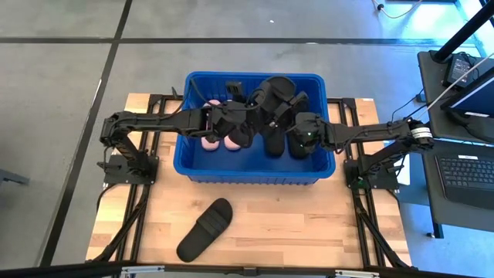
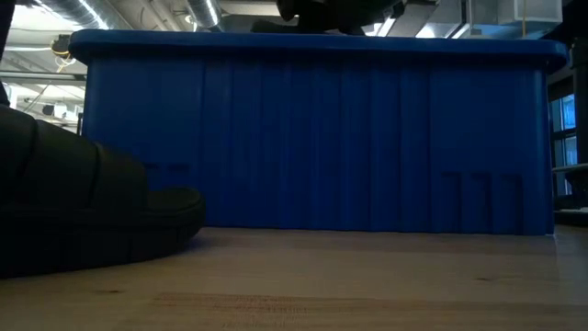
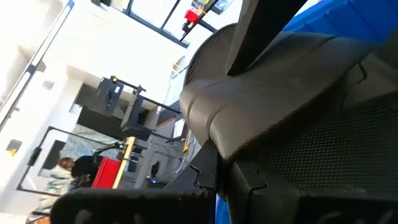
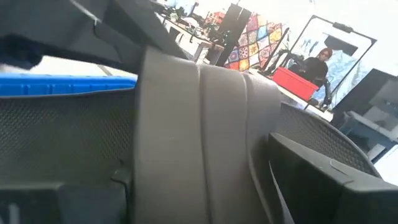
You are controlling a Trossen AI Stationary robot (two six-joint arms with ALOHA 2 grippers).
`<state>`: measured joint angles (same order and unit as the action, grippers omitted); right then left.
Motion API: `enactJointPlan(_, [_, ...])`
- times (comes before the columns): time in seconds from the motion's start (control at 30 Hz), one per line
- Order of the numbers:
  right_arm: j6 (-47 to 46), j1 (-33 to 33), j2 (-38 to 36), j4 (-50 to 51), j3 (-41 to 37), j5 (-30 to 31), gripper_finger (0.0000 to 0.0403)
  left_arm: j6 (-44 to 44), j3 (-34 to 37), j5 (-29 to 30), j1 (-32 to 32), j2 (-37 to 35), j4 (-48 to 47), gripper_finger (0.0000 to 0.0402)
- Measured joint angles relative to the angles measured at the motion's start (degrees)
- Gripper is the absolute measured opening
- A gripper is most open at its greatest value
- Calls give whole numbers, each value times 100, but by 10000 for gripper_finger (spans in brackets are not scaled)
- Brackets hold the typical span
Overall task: Pick and place slides into bin
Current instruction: Put the black slipper into the blue bin
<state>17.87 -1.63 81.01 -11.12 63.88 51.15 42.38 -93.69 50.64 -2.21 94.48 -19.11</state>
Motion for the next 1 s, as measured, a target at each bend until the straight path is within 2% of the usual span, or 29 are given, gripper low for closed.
enactJointPlan(0.23, [-263,-15,7,-155,-7,-107,272,23,-22,122,-114,124,-61,2])
enactJointPlan(0.33, [-261,-17,7,-109,-7,-62,258,22,-21,133,-118,196,-98,2])
enactJointPlan(0.73, [-241,-11,4,-11,-7,-141,127,7,-20,106,-115,210,-87,2])
enactJointPlan(0.9, [-236,-11,4,38,-7,-150,89,-6,-17,101,-115,211,-79,4])
enactJointPlan(1.0, [-209,-11,4,45,-7,-140,72,-117,-17,129,-114,212,-76,18])
